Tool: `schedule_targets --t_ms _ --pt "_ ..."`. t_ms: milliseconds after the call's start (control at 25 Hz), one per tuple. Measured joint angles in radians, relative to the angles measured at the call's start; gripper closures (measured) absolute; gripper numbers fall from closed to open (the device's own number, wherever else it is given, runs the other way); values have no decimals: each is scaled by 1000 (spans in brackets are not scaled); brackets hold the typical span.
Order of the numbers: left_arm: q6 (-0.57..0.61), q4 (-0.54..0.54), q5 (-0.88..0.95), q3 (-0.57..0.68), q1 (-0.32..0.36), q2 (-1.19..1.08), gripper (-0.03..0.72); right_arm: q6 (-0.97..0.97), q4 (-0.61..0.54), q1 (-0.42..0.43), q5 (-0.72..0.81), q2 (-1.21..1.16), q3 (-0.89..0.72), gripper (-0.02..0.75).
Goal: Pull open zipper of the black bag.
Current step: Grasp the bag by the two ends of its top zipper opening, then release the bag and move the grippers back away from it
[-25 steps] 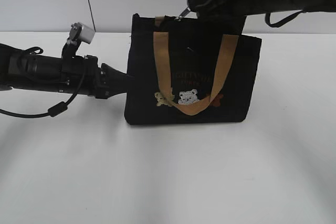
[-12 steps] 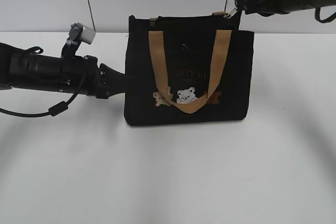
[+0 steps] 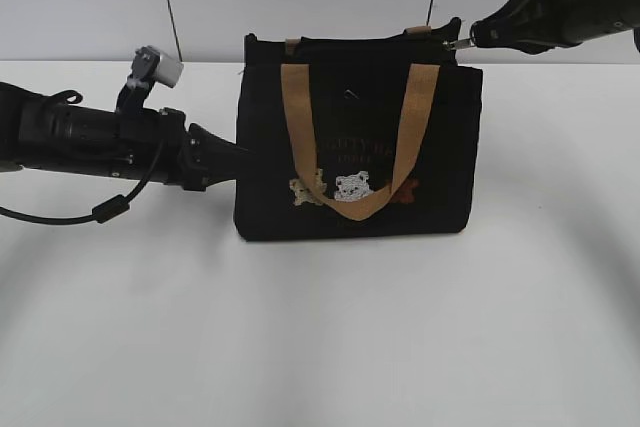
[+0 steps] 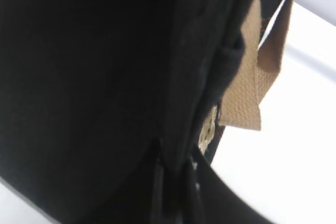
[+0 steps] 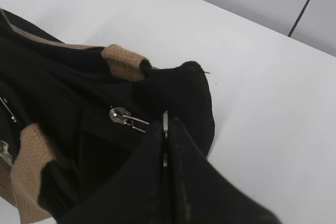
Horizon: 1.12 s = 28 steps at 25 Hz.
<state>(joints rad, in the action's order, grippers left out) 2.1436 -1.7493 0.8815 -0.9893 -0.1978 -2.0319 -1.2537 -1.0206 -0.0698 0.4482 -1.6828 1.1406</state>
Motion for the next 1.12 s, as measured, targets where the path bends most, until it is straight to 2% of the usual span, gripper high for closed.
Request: schedule_targets --t_ms 160,240,360,440,480,560,720,880,1120 --pt "-18 0 -18 0 0 0 648 3 7 0 10 0 0 738" --pt "-65 -2 -47 0 0 3 606 4 9 0 32 0 1 668" --pt "-110 6 -111 0 0 26 420 4 9 2 79 9 1 453" --pt "-142 12 -152 1 0 45 269 4 10 3 113 24 1 304" --pt "-164 16 -169 2 0 58 213 4 13 2 132 34 1 259" --pt "-222 47 -200 7 0 91 160 6 23 2 170 57 1 198" --pt "-392 210 -249 7 2 182 130 26 67 2 265 111 2 169" --pt "-561 378 -313 40 2 291 128 131 164 2 377 150 2 167" --pt "-707 509 -385 205 2 508 127 307 324 -31 466 196 2 163"
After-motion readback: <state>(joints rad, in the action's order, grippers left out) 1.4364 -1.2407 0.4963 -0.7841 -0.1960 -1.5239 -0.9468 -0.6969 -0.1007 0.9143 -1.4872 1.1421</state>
